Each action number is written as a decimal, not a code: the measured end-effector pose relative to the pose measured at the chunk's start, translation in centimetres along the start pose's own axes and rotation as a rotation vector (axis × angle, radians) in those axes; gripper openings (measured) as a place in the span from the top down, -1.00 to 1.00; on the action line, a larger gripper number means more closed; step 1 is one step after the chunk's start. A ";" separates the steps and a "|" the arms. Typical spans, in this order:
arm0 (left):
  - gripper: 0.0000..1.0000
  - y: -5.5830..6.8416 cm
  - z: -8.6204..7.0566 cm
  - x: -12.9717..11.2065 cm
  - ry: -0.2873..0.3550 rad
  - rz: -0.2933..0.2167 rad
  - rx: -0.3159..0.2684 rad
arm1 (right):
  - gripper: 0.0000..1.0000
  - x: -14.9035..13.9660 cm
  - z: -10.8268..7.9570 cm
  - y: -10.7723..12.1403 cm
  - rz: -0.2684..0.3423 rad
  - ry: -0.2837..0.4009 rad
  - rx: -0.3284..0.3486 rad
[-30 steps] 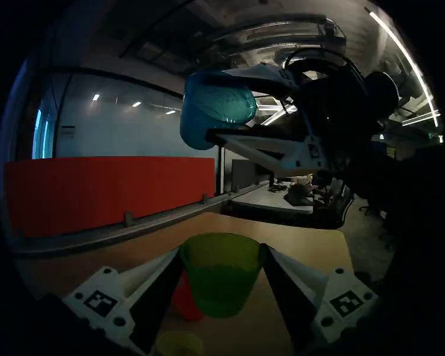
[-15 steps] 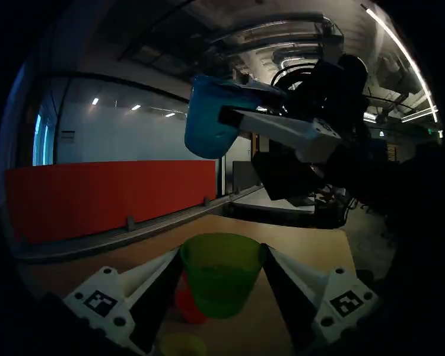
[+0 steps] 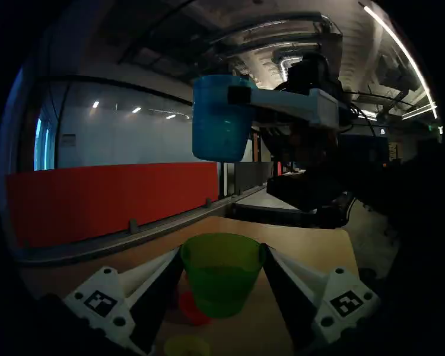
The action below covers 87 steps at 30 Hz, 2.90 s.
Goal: Pour water
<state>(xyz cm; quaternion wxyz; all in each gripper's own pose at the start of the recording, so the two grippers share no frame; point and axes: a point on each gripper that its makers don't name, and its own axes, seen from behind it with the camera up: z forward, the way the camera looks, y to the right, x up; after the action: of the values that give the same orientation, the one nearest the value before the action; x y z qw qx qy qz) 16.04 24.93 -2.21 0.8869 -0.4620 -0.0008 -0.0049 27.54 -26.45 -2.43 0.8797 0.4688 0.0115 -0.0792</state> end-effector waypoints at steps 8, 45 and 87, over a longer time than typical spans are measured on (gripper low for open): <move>-0.78 -0.2 -0.5 0.3 0.004 0.000 0.009 | -0.82 -0.1 -0.4 1.1 0.033 0.005 -0.027; -0.78 -6.2 -6.7 -0.3 -0.009 -0.014 0.191 | -0.82 -5.7 -5.4 5.5 0.050 -0.041 -0.148; -0.78 -9.9 -10.7 -9.8 -0.224 -0.049 0.300 | -0.83 -19.2 -5.5 2.4 0.028 -0.212 -0.059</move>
<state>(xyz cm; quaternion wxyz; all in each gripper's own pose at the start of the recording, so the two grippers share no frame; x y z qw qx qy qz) 6.07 10.55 -0.34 0.9398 -0.3220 -0.1115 0.0253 9.27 -18.14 -1.71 0.8903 0.4319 -0.0857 -0.1158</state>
